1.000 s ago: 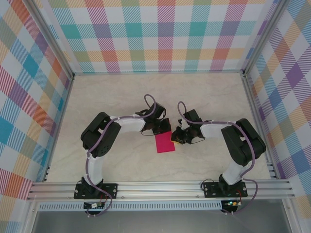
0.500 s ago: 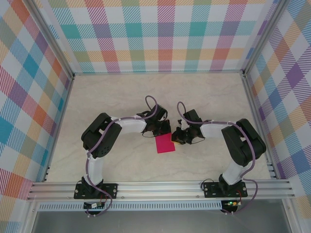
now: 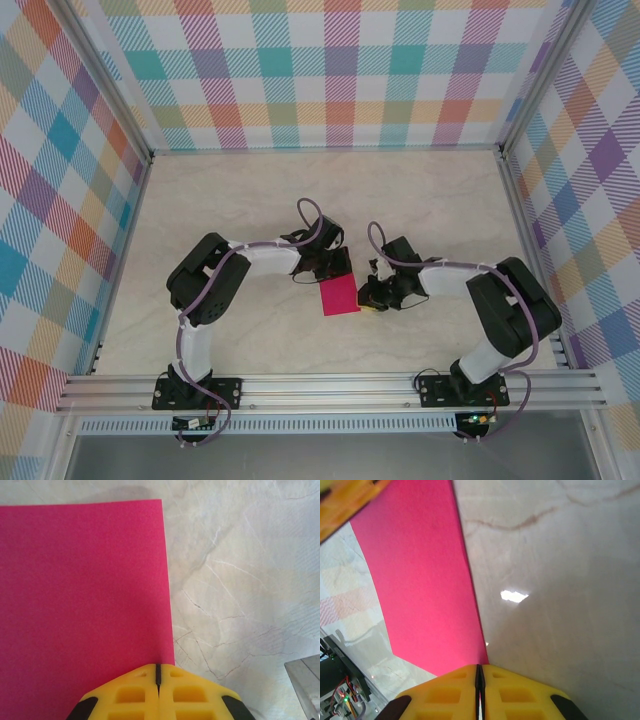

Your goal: Fold a paper plane with a square sheet of paper (pick it up from the middle)

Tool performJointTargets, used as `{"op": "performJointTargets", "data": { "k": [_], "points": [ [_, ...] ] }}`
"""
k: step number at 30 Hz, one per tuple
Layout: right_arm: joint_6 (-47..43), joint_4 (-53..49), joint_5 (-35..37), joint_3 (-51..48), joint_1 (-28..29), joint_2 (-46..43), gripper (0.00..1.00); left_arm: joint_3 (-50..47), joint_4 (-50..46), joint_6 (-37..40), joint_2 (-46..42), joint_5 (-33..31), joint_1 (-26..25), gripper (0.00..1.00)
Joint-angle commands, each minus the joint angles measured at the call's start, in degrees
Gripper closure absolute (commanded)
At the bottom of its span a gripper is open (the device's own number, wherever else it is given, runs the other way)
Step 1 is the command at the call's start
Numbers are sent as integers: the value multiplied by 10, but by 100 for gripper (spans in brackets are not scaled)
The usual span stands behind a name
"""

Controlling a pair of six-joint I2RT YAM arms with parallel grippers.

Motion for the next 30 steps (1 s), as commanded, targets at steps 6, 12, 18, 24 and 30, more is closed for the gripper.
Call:
{"op": "performJointTargets", "data": {
  "k": [6,12,18,24,30],
  "points": [
    [6,-81,29,5,10,-72,88,-23,-33,-4,29,-32,-1,97],
    [11,-41,35,69,9,-25,88,-18,-35,-3,34,-24,-1,97],
    [10,-13,18,95,10,48,89,-13,-39,-1,32,-22,-1,97],
    [12,-20,14,58,9,65,89,-15,-37,-4,31,-27,-1,97],
    [8,-63,16,-1,10,13,88,-18,-39,-8,30,-37,-1,98]
  ]
}}
